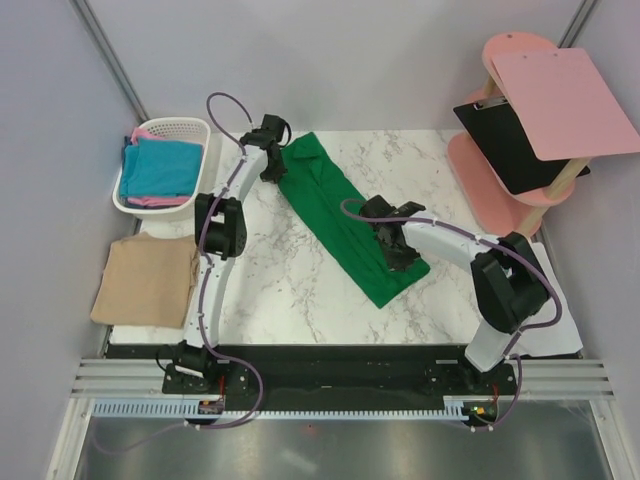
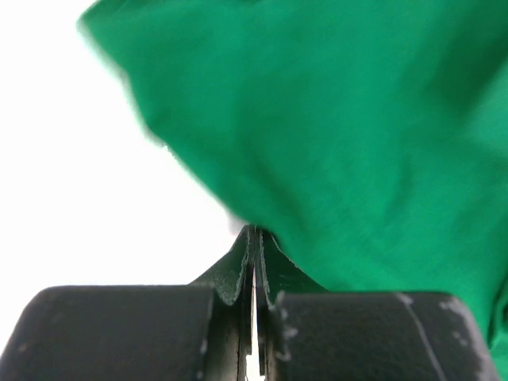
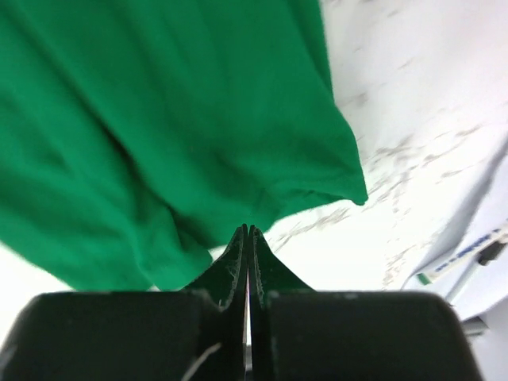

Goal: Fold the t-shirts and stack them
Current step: Rotate the tshirt 90 degrees

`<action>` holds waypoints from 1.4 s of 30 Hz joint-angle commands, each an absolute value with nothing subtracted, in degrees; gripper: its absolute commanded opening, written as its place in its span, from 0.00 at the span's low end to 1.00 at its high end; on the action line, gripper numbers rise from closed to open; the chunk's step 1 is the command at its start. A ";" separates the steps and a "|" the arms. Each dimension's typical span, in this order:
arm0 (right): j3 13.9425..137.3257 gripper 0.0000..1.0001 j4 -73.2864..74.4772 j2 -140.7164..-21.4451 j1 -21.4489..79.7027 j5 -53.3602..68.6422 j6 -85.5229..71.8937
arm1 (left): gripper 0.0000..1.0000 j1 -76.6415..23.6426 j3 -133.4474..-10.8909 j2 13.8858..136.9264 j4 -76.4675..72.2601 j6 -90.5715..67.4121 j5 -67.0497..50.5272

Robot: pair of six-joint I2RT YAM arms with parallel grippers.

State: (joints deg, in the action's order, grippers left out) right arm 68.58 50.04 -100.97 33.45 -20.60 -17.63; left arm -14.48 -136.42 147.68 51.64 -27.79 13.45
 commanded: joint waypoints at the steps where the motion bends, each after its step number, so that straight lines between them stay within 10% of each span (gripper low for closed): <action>1: 66.01 0.00 51.51 -94.06 34.54 -11.96 -19.60 | 0.02 -14.24 -147.31 152.93 56.07 -22.59 10.10; 6: 68.19 0.00 49.67 -88.60 34.10 -16.51 -20.13 | 0.06 -14.59 -115.73 132.84 44.45 -26.27 8.80; 11: 69.96 0.00 44.83 -88.77 31.04 -19.60 -19.07 | 0.63 -16.51 -84.00 111.56 32.44 -31.01 -1.30; 17: 72.68 0.00 38.41 -92.81 25.41 -17.76 -17.75 | 0.73 -26.96 -66.02 99.50 23.83 -37.96 -10.18; 34: 75.94 0.03 34.54 -96.68 18.28 -11.78 -17.23 | 0.67 -50.44 -64.67 113.90 9.58 -52.47 -13.97; 37: 76.20 0.04 34.45 -96.86 17.75 -11.34 -17.14 | 0.40 -51.24 -65.74 117.06 9.84 -53.17 -14.50; 38: 76.11 0.04 34.37 -96.86 17.67 -10.82 -16.96 | 0.02 -51.24 -65.48 117.42 10.19 -53.52 -14.33; 42: 75.76 0.07 34.02 -96.77 17.32 -10.20 -16.53 | 0.02 -51.15 -61.71 113.58 12.47 -53.88 -11.78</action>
State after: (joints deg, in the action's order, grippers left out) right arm 74.00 36.12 -96.57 17.76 -11.53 -17.32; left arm -50.89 -66.59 113.93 5.32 -53.34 -17.12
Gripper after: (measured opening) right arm 0.051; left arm 0.034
